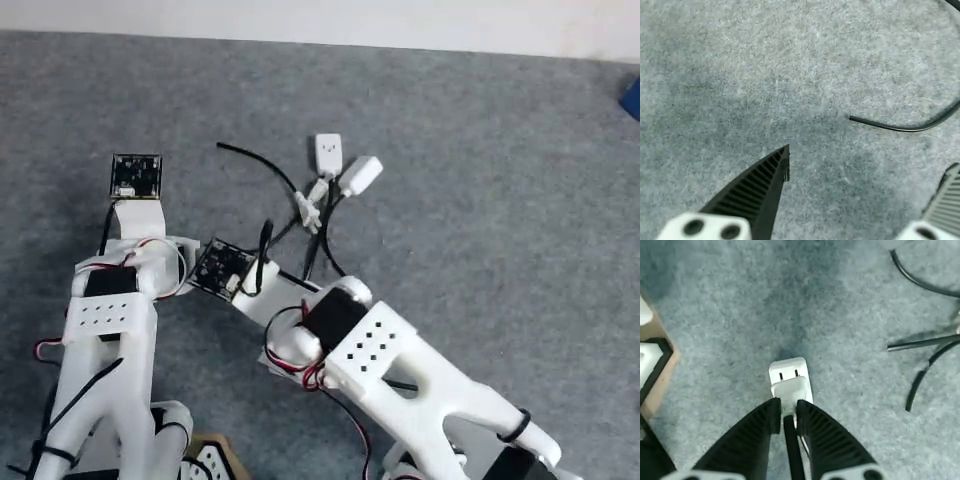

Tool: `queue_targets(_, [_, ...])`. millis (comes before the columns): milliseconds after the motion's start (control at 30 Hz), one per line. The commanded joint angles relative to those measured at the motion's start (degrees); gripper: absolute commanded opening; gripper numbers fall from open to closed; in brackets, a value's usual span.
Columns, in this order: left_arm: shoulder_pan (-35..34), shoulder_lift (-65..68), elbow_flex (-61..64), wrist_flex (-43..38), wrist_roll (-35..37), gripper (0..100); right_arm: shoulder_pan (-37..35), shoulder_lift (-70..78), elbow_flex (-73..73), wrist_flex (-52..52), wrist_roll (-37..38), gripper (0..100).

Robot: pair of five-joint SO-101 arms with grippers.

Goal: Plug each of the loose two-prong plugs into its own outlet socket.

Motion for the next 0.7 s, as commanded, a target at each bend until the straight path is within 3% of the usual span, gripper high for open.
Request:
queue_targets(0, [-0.66, -0.13, -1.98, -1.23, 0.44, 44, -0.40, -0.13, 0.40, -2.24, 0.70, 0.6])
queue_targets(667, [-0.66, -0.13, -1.98, -1.14, 0.44, 44, -0.48, 4.44, 1.80, -3.47, 0.26, 0.6])
